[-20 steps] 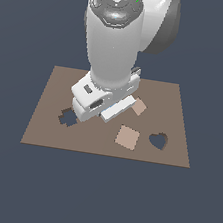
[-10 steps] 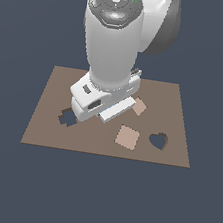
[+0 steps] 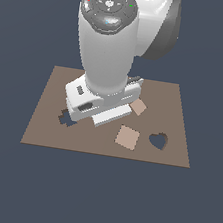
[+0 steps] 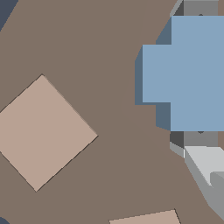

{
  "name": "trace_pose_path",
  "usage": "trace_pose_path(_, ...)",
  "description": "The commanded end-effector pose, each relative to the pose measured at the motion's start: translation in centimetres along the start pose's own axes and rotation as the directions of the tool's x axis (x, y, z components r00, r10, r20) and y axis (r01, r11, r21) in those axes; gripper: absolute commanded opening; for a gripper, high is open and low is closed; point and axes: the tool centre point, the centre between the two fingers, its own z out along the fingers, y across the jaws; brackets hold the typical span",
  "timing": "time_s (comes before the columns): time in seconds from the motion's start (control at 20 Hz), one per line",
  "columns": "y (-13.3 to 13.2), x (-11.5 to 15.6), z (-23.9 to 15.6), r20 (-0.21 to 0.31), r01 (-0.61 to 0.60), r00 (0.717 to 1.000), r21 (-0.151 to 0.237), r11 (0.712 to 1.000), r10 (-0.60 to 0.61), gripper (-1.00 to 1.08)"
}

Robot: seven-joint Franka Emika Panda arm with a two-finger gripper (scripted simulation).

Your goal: Insert a designated object into the corresponding slot on a board.

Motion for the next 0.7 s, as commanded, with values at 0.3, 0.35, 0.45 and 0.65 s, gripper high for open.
trace_pose_path(0.3,2.2,0.9,-0.2,-0.001,-0.288,0.958,0.0,0.958,0.288,-1.0)
trace_pose_path(0.35,2.6,1.0,-0.2,-0.001,-0.328,0.945,0.0,0.945,0.328,-1.0)
trace_pose_path(0.45,3.3,1.1,-0.2,-0.001,-0.413,0.911,0.0,0.911,0.413,-1.0)
trace_pose_path(0.65,4.9,1.1,-0.3,-0.002,-0.575,0.818,0.001,0.818,0.575,-1.0)
